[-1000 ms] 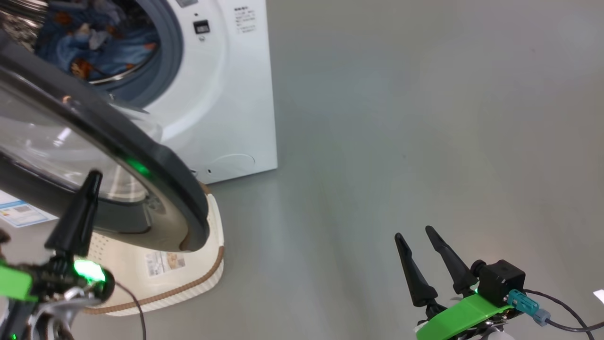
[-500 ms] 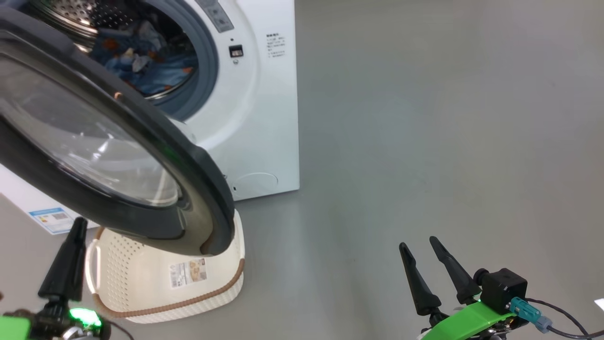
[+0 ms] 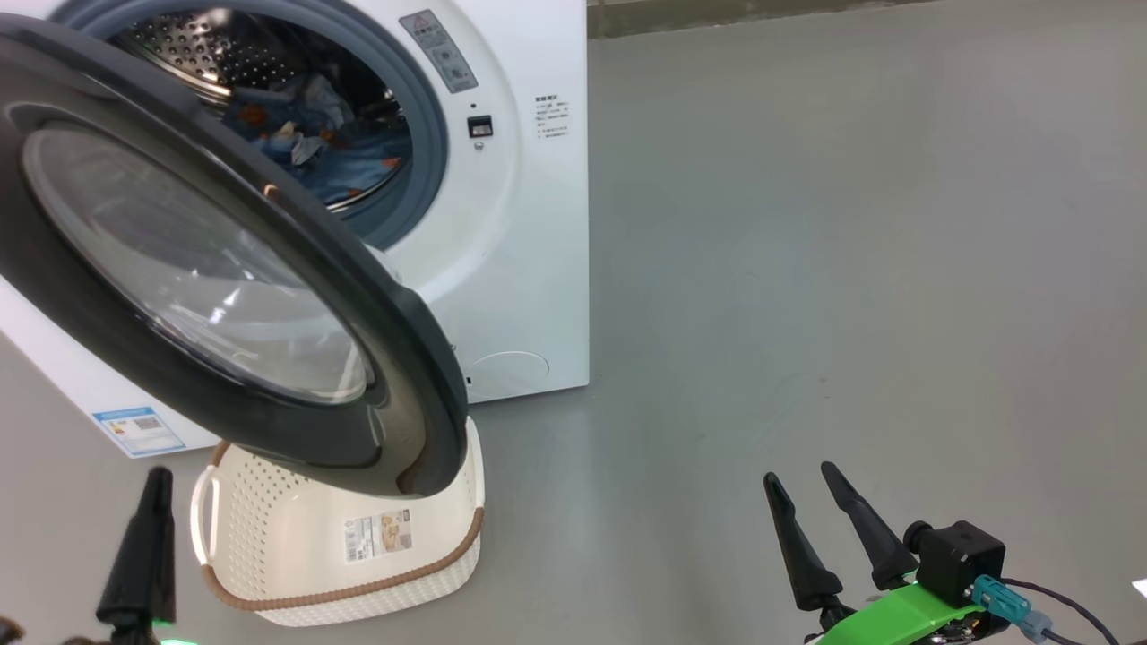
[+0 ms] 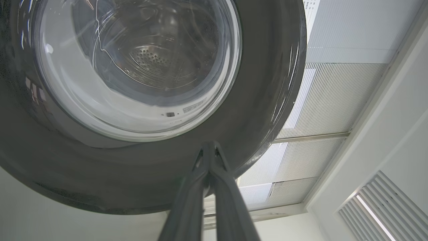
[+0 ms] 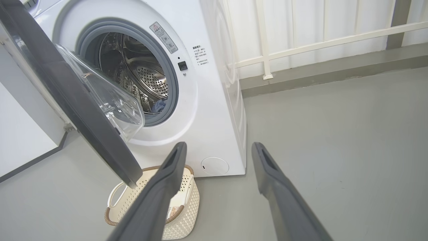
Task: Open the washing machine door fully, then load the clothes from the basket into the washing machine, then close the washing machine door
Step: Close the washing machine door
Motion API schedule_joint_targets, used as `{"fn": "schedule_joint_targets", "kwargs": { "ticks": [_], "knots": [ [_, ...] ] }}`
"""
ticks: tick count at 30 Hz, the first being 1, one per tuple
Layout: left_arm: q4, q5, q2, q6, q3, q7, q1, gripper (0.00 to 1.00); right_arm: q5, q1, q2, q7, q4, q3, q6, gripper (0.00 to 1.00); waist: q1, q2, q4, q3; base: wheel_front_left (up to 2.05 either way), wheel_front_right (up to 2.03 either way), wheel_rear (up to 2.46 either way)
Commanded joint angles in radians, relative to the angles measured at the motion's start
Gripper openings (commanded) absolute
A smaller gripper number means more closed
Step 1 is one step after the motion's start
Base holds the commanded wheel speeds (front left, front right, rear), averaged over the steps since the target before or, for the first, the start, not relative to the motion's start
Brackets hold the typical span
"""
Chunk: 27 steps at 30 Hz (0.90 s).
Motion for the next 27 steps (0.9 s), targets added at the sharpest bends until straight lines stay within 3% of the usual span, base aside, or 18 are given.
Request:
{"fn": "schedule_joint_targets", "kwargs": {
  "ticks": [1,3,4,5,6,12,18,22,27],
  "knots": [
    [-0.036,0.007,0.018,-0.010,0.021,-0.018,-0.002,0.00,0.012,-0.014,0.002,-0.012,-0.025,0.020,0.006,1.00,0.0000,0.0000,0.005,-0.002,0.00,0.00,0.00],
    [-0.042,0.026,0.018,-0.010,0.017,-0.046,0.011,0.00,0.013,-0.013,0.002,-0.012,-0.027,0.018,0.006,1.00,0.0000,0.0000,0.011,-0.003,0.00,0.00,0.00],
    [-0.047,0.043,0.018,-0.010,0.016,-0.058,0.015,0.12,0.013,-0.012,0.002,-0.012,-0.028,0.018,0.006,1.00,0.0000,0.0000,0.014,-0.003,0.00,0.00,0.00],
    [-0.050,0.062,0.018,-0.010,0.015,-0.074,0.020,0.49,0.013,-0.011,0.002,-0.012,-0.029,0.017,0.006,1.00,0.0000,0.0000,0.016,-0.003,0.00,0.00,0.00],
    [-0.054,0.082,0.018,-0.010,0.011,-0.088,0.024,1.00,0.013,-0.010,0.002,-0.012,-0.030,0.016,0.006,1.00,0.0000,0.0000,0.019,-0.003,0.00,0.00,0.00],
    [-0.106,0.301,0.034,-0.010,-0.026,-0.244,0.037,1.00,0.009,-0.006,0.002,-0.012,-0.040,0.008,0.006,1.00,0.0000,0.0000,0.032,-0.003,0.00,0.00,0.00],
    [-0.079,0.577,0.170,-0.010,-0.189,-0.512,0.067,1.00,0.003,-0.004,0.002,-0.012,-0.048,0.006,0.006,1.00,0.0000,0.0000,0.035,-0.003,0.00,0.00,0.00],
    [-0.038,0.678,0.209,-0.010,-0.218,-0.563,0.064,1.00,0.004,-0.002,0.002,-0.012,-0.051,0.003,0.006,1.00,0.0000,0.0000,0.036,-0.004,0.00,0.00,0.00],
    [-0.038,0.915,0.192,-0.010,-0.142,-0.567,0.053,1.00,0.004,0.002,0.002,-0.012,-0.057,-0.001,0.006,1.00,0.0000,0.0000,0.036,-0.002,0.00,0.00,0.00]
  ]
}}
